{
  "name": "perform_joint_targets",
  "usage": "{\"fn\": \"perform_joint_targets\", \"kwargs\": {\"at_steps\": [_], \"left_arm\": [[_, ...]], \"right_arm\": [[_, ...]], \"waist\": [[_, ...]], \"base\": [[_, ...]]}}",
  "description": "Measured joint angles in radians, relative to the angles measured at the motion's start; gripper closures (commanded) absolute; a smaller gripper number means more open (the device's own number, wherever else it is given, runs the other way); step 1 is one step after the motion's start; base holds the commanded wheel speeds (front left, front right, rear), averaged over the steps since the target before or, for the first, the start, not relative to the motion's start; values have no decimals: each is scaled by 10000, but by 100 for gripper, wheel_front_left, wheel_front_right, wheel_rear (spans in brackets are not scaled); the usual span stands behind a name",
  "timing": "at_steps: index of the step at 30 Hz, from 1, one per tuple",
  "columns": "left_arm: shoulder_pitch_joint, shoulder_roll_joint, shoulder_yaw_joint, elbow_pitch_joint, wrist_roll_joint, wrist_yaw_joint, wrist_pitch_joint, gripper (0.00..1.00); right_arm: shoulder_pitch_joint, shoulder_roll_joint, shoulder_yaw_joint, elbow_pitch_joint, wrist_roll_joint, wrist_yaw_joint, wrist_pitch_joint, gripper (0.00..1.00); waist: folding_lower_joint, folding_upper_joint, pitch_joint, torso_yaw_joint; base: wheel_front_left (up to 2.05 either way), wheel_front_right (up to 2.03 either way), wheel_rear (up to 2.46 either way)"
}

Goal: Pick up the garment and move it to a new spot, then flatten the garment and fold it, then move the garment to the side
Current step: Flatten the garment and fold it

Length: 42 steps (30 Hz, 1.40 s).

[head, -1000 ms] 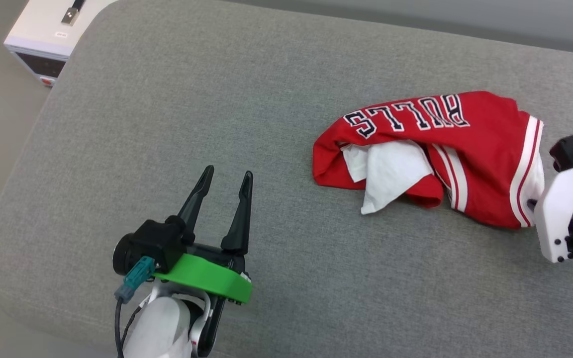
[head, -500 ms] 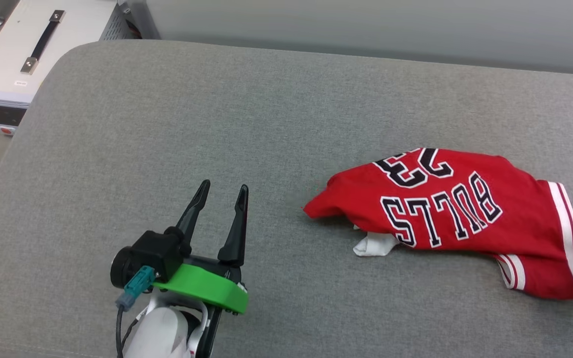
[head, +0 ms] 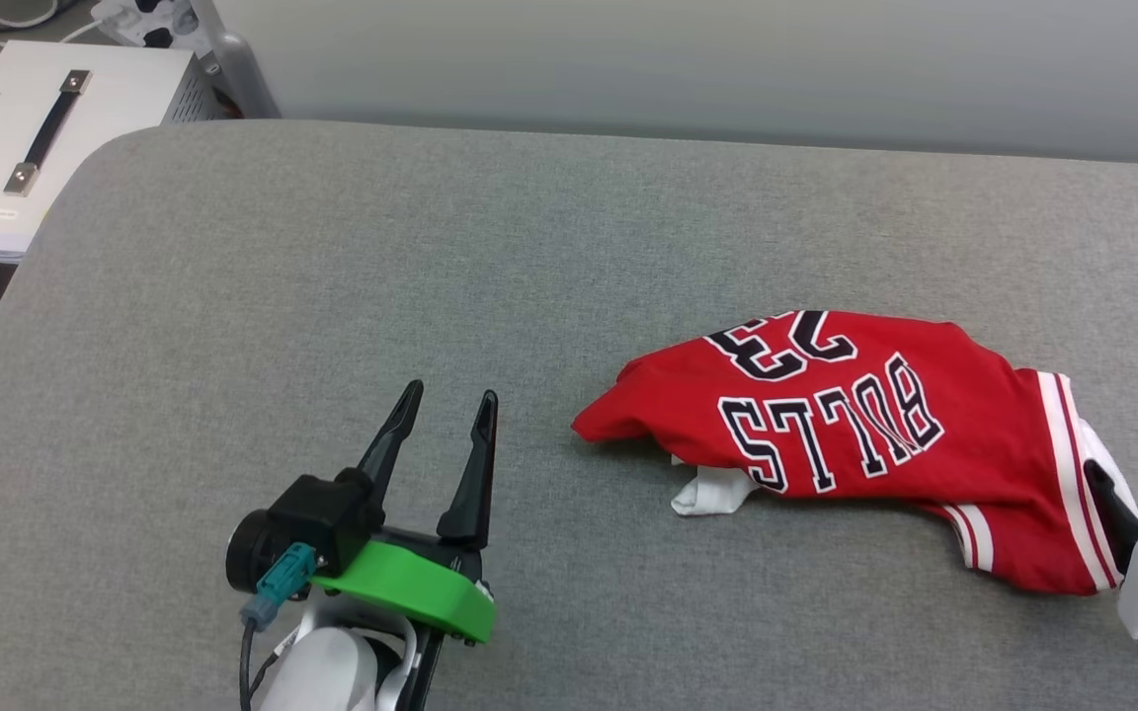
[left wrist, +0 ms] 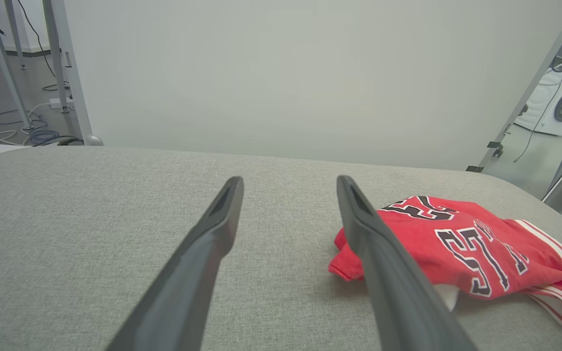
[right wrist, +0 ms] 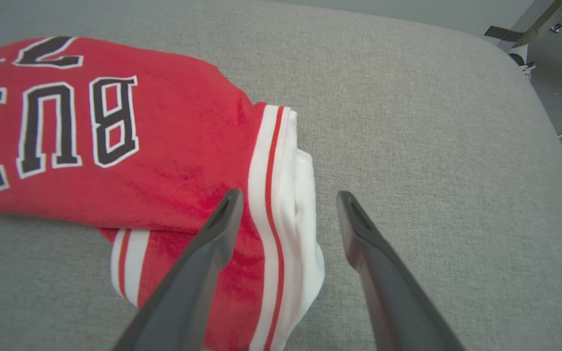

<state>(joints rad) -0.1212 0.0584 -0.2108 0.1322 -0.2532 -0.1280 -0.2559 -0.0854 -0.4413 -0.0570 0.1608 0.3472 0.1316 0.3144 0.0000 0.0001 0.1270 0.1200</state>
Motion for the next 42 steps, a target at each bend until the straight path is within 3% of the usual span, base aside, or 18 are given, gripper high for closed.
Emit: {"fn": "perform_joint_targets", "kwargs": {"at_steps": [7,8,14,18,25,28,31,38,42], "left_arm": [[230,0,-58,-21,-35,0,0,0],[229,0,-123,-98,-127,0,0,0],[350,-8,-472,-111,-228,0,0,0],[462,-12,-690,-123,-295,0,0,0],[468,-31,-838,-224,-297,0,0,0],[305,52,-1455,-33,-477,0,77,0],[-229,280,-2311,228,-731,0,1432,0],[-1159,648,-3498,44,-1632,100,6399,0],[-1494,711,-3618,-234,-1653,506,7839,0]], "right_arm": [[90,483,-151,-1007,21,0,-2372,0],[372,882,-345,-1475,17,0,-3312,0],[1116,2034,-654,-2140,-244,0,-4755,0],[1299,2564,-679,-2382,-502,0,-5129,0],[1297,2708,-748,-2564,-738,0,-5170,0],[1291,2717,-790,-2614,-786,0,-5120,0],[1289,2748,-874,-2650,-796,0,-5085,0],[1218,2761,-665,-2654,-888,0,-5051,0],[1076,2778,-560,-2640,-911,0,-5087,0]], "waist": [[0,0,-364,-305],[0,-1,-446,-433],[0,0,-486,-527],[0,0,-462,-565],[0,0,-340,-640],[0,0,-228,-712],[0,0,-82,-786],[0,-1,289,-1117],[0,0,513,-1366]], "base": [[0,0,0],[0,0,0],[0,0,0],[0,0,0],[0,0,0],[0,0,0],[0,0,0],[0,0,0],[0,0,0]]}}
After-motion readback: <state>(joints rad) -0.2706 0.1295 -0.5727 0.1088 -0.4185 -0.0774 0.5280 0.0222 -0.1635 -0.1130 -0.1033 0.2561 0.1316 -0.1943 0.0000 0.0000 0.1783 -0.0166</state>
